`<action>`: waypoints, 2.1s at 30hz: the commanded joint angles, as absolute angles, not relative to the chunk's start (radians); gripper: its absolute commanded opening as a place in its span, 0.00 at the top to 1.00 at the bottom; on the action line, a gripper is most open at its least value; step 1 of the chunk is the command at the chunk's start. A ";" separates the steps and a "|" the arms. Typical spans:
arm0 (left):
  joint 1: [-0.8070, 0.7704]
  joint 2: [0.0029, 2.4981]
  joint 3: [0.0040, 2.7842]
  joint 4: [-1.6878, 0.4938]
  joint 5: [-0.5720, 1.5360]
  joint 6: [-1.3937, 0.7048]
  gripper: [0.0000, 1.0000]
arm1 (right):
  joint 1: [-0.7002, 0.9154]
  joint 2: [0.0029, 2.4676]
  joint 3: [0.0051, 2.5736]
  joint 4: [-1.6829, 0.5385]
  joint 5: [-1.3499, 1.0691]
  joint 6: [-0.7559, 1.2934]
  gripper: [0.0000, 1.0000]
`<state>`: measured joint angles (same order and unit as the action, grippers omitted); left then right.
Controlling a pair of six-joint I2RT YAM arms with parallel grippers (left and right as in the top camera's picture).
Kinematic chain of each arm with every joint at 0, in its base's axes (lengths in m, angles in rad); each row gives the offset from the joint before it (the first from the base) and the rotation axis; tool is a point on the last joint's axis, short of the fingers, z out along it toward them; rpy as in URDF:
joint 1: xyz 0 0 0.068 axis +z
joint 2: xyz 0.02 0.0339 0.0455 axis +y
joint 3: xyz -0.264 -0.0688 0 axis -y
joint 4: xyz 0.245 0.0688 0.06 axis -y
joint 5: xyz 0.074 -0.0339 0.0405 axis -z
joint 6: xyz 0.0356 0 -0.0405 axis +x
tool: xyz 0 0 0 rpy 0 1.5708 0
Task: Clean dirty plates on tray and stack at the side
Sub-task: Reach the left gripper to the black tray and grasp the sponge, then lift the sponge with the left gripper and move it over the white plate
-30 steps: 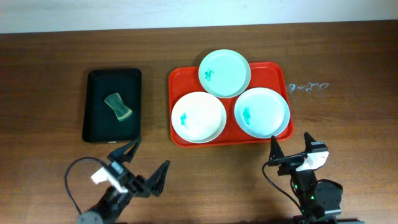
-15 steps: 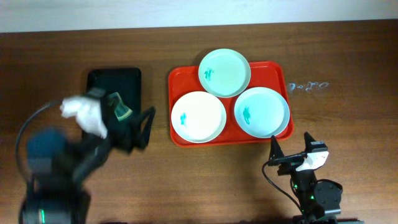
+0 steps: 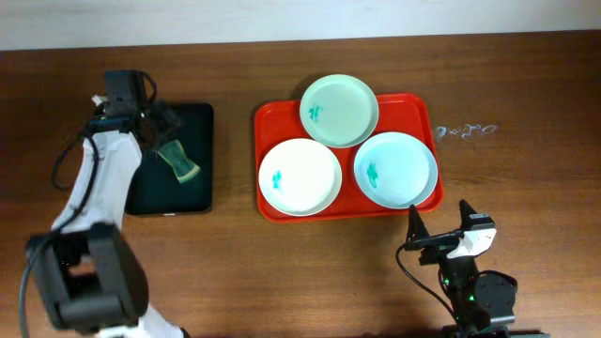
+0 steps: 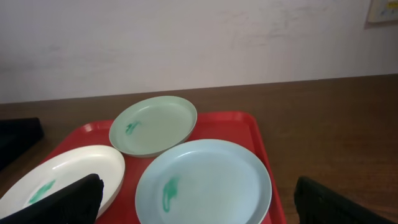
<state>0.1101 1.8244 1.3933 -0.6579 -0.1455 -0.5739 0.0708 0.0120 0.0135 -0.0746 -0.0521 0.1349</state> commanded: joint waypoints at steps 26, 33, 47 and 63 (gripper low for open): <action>0.114 2.114 1.472 -0.585 -0.032 -0.447 1.00 | 0.078 0.006 0.006 -0.075 -0.047 0.136 0.01; 0.113 2.114 1.542 -0.980 0.067 -0.446 0.01 | 0.078 0.006 0.006 -0.075 -0.047 0.136 0.02; 0.115 2.115 1.539 -0.899 -0.215 -0.443 0.01 | 0.078 0.006 0.006 -0.075 -0.047 0.136 0.02; 0.114 2.115 1.539 -0.843 -0.056 -0.248 0.01 | 0.078 0.006 0.006 -0.075 -0.047 0.136 0.02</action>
